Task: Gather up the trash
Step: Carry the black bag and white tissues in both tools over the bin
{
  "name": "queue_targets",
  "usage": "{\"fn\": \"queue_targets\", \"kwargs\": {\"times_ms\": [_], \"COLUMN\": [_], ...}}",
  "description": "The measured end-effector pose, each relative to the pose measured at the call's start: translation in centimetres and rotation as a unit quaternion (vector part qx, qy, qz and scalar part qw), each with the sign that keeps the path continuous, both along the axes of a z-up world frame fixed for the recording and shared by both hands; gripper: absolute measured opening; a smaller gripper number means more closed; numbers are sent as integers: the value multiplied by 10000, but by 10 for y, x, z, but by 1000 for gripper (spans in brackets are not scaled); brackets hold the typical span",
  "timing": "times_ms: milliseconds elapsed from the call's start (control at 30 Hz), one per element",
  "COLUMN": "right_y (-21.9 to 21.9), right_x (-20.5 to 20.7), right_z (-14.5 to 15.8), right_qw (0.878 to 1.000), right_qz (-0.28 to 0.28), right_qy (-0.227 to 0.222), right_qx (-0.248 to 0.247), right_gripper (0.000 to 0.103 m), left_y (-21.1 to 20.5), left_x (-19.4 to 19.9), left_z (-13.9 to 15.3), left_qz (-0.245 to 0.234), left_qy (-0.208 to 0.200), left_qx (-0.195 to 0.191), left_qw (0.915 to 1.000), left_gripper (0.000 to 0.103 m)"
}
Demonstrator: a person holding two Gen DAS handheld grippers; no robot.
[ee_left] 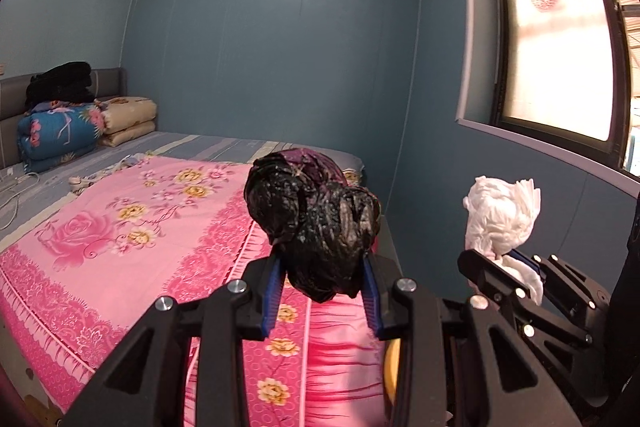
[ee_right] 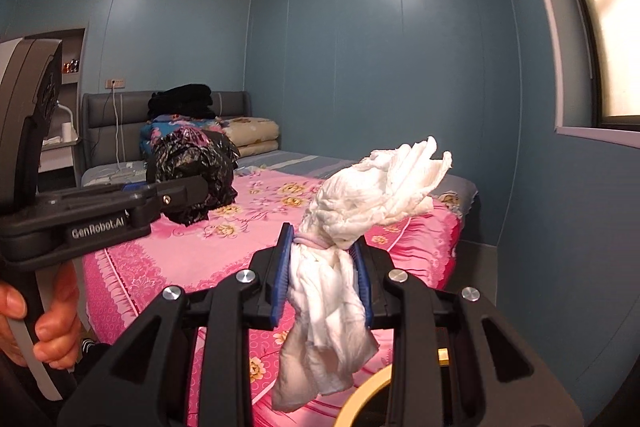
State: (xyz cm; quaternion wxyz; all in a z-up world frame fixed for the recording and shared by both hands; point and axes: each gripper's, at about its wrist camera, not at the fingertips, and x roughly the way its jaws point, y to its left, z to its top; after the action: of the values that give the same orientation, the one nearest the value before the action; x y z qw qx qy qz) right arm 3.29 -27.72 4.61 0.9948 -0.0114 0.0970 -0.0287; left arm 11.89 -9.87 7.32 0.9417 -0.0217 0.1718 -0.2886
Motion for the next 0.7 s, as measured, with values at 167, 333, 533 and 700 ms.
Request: {"fn": "queue_targets", "kwargs": {"times_ms": [167, 333, 533, 700], "right_y": [-15, -35, -61, -81], "right_x": [-17, -27, -34, -38], "right_z": [3, 2, 2, 3], "right_qw": [9993, 9973, 9936, 9901], "right_qz": [-343, -641, -894, -1119], "right_qy": [-100, -148, -232, -186], "right_qx": [83, 338, 654, 832], "right_gripper": [27, 27, 27, 27], "left_y": [-24, -44, -69, -85], "left_x": [-11, -18, -32, -38], "left_z": [1, -1, -2, -4], "left_qz": [-285, -448, -633, -761], "left_qy": [-21, -6, -36, 1], "left_qx": [0, 31, 160, 256], "left_qw": [9996, 9990, 9979, 9968], "left_gripper": [32, 32, 32, 32]}}
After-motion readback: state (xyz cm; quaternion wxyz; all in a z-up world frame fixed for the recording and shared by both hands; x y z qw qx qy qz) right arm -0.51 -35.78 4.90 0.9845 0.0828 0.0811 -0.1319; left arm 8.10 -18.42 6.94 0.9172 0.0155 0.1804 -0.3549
